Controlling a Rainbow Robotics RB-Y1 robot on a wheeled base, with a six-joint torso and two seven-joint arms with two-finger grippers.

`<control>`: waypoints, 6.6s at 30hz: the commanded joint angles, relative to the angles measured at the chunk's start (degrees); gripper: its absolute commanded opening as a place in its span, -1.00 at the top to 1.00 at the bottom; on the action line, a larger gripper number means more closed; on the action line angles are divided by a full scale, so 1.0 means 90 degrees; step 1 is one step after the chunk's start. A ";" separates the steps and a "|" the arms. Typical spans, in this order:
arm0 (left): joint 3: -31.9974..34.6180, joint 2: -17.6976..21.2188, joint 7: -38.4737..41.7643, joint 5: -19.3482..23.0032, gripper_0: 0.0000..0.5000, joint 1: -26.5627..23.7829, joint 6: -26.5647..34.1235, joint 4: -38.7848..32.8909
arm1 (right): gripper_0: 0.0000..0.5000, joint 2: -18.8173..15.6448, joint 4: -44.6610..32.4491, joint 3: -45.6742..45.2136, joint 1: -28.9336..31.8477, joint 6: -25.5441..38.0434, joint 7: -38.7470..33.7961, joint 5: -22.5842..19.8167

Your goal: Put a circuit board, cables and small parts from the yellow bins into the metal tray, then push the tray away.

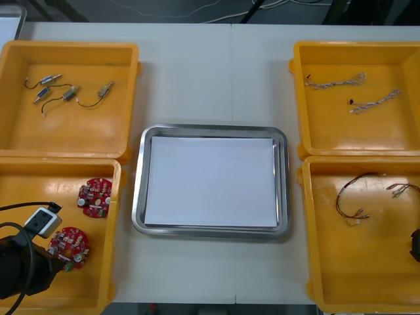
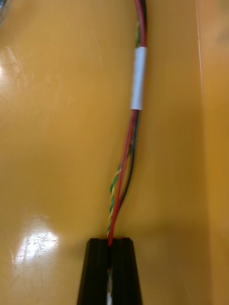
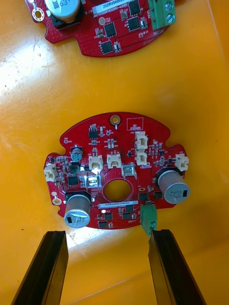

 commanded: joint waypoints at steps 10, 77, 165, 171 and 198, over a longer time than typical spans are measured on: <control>-0.0293 -0.0196 -0.0317 -0.0410 -1.00 0.0418 -0.0045 -0.0271 | 1.00 0.0074 -0.0324 -0.0049 -0.0209 0.0402 0.0189 0.0044; -0.1221 -0.0567 0.0377 -0.1728 -0.93 -0.0129 -0.0045 0.0061 | -1.00 0.1100 -0.2765 -0.0323 -0.0873 0.4162 -0.0954 0.0308; 0.0195 0.1513 0.4908 0.1924 1.00 -0.3976 0.4072 -0.0691 | 1.00 0.0855 -0.0617 0.0702 -0.1068 0.1701 -0.0700 0.1255; -0.0576 0.1640 0.5816 0.1934 1.00 -0.4582 0.4072 -0.0701 | 1.00 0.0855 -0.0881 0.0497 -0.1156 0.2052 -0.0719 0.1226; -0.3779 0.1034 0.8248 0.0752 1.00 -0.6427 0.3549 -0.0622 | 1.00 0.0855 -0.2560 -0.0860 -0.1996 0.4660 -0.0680 0.0874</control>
